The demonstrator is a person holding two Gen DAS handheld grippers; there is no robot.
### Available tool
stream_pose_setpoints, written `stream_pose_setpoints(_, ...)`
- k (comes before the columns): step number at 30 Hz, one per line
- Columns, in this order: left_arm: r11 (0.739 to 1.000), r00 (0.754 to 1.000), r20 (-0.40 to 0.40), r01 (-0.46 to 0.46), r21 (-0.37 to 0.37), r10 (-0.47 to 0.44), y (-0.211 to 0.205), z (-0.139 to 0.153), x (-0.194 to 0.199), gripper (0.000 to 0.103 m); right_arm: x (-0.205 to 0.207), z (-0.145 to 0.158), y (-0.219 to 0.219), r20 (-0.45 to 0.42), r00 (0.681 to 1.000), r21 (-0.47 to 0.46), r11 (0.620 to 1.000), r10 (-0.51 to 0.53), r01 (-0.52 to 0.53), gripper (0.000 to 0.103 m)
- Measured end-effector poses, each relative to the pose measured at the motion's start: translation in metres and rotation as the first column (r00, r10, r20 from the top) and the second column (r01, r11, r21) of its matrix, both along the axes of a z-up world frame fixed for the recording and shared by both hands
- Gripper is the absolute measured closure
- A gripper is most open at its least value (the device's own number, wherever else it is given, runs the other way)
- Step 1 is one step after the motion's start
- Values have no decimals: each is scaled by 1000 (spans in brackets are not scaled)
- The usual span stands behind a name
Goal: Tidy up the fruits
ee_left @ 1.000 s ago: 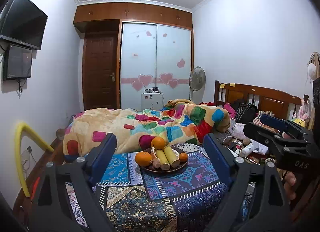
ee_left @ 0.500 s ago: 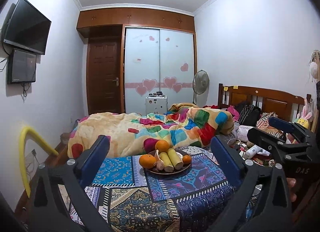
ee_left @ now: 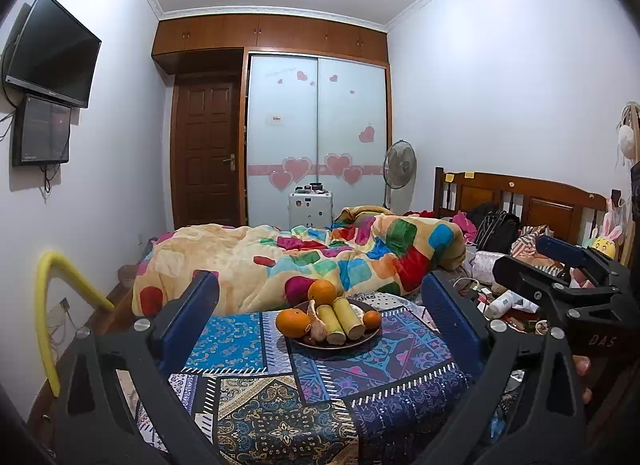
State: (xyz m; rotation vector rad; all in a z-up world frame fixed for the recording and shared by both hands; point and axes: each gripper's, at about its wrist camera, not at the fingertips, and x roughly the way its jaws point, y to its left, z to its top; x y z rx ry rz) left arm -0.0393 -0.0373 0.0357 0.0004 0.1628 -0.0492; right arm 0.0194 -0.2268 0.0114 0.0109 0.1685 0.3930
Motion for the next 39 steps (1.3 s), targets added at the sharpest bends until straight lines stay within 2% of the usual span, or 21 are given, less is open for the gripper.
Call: stream_pose_setpoints(39,999,999,-2,45,-14,-45,-2,6,-1,0,-5,10,3,23,1000,7,1000,-7,6,0)
